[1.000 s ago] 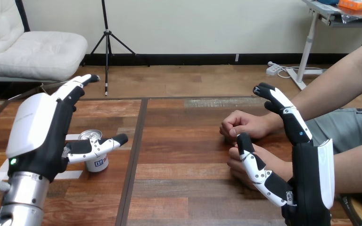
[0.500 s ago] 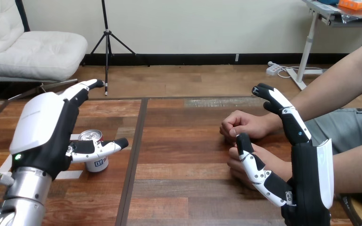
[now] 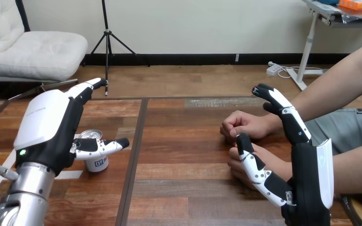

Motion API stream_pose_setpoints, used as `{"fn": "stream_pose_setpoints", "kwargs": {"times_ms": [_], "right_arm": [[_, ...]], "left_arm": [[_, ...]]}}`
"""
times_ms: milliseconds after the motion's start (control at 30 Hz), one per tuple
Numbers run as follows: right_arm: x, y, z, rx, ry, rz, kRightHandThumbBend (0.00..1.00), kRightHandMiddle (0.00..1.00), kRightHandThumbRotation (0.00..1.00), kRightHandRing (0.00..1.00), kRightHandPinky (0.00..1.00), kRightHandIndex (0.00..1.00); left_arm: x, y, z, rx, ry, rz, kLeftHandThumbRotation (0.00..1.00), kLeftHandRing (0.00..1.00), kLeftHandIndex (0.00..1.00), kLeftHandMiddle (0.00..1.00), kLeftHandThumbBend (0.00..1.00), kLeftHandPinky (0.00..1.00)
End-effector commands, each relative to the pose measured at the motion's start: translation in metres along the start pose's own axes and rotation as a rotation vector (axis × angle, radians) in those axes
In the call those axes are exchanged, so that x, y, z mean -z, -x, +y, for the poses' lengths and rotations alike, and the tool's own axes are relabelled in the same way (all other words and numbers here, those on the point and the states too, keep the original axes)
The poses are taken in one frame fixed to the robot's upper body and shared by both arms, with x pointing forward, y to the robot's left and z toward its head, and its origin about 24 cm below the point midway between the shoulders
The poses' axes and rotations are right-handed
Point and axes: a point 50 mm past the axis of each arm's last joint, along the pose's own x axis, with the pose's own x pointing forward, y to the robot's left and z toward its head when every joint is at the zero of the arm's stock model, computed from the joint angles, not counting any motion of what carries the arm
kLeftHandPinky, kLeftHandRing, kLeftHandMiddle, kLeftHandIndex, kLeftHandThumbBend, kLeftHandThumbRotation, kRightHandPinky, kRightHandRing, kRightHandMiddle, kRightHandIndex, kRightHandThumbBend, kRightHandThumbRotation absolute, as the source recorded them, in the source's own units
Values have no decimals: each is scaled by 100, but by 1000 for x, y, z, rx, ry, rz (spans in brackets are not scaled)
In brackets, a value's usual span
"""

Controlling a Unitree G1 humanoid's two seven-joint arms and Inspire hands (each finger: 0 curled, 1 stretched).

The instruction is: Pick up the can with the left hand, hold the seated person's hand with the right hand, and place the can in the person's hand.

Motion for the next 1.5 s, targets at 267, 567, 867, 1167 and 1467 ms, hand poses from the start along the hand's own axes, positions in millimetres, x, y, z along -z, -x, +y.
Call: {"fn": "stream_pose_setpoints", "kwargs": {"times_ms": [267, 567, 867, 1167, 1467], "right_arm": [[-1, -13, -1, 26, -5, -42, 33, 86, 25, 85, 79, 79], [-1, -12, -2, 24, 0, -40, 32, 86, 25, 85, 79, 79], [0, -12, -3, 22, 2, -47, 32, 86, 26, 85, 79, 79], [0, -12, -3, 22, 0, -46, 32, 86, 26, 85, 79, 79], [0, -12, -3, 25, 0, -45, 32, 86, 26, 85, 79, 79]], "left_arm": [[-3, -24, 8, -22, -40, -23, 25, 81, 84, 85, 87, 73], [1, -30, 4, 4, -48, -4, 24, 82, 85, 86, 86, 75], [7, -36, -2, 25, -60, 11, 22, 82, 85, 86, 86, 75], [12, -42, -8, 48, -79, 33, 22, 82, 84, 86, 87, 75], [17, -46, -14, 75, -95, 53, 24, 82, 84, 86, 87, 74]]}}
